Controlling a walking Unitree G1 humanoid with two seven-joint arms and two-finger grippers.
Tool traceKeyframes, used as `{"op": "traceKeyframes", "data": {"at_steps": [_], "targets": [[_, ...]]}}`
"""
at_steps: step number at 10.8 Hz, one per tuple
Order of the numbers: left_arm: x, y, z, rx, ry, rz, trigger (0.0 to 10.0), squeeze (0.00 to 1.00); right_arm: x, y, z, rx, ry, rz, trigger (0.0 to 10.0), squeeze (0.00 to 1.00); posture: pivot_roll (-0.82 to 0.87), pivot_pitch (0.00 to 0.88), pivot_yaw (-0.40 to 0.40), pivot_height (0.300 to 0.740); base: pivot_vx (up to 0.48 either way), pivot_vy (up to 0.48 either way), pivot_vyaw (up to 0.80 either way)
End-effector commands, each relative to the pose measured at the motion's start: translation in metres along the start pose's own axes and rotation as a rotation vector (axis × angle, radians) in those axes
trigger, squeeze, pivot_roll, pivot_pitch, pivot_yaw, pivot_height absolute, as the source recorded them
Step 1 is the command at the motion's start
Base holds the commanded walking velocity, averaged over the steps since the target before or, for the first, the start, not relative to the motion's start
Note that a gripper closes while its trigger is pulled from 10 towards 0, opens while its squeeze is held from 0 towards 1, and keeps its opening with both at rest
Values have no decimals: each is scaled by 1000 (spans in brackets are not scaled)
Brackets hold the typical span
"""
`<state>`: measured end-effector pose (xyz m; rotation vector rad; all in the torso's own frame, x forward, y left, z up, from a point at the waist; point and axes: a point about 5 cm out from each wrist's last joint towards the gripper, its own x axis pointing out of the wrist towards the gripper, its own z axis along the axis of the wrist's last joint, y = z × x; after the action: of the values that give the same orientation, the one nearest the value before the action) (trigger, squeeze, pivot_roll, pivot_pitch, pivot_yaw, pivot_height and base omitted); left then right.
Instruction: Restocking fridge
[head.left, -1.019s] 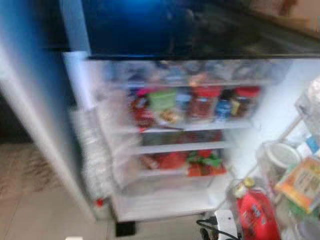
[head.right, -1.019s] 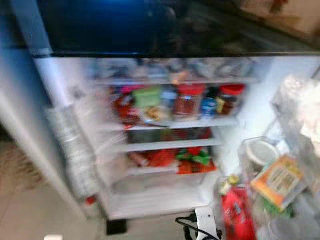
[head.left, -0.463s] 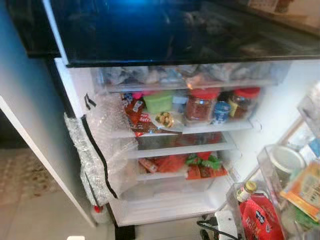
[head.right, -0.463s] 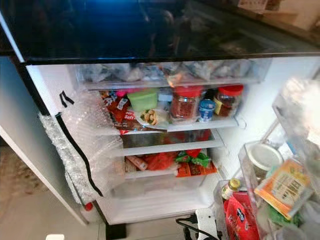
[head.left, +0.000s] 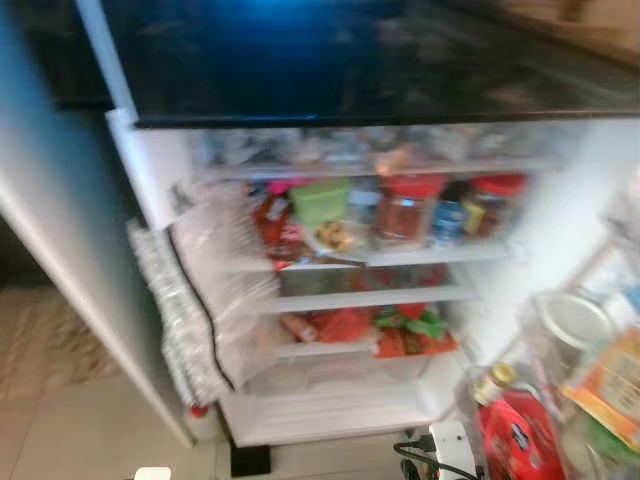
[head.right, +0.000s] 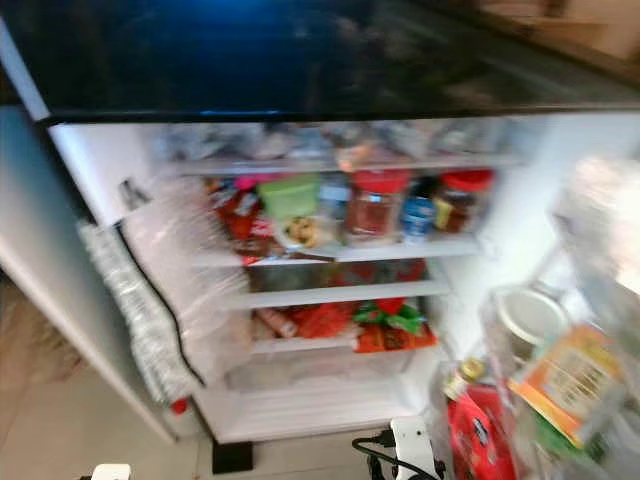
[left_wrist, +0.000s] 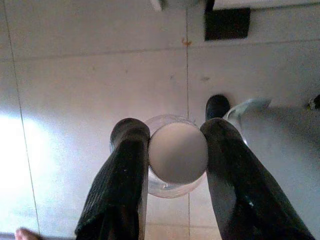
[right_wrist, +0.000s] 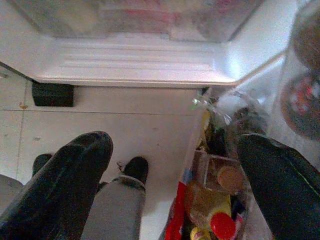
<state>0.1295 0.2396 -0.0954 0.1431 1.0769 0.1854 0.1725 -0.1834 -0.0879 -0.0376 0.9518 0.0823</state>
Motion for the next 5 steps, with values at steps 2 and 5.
{"op": "traceKeyframes", "data": {"at_steps": [2, 5], "targets": [[0, 0, -3, 3, 15, 1, 10000, 0, -1, -2, -1, 24, -8, -12, 10000, 0, 32, 0, -40, 740, 0, 0, 0], [0, 2, -3, 3, 19, 4, 10000, 0, -1, -2, -2, 29, -3, -6, 10000, 0, 36, 0, -42, 740, 0, -254, 0]]}}
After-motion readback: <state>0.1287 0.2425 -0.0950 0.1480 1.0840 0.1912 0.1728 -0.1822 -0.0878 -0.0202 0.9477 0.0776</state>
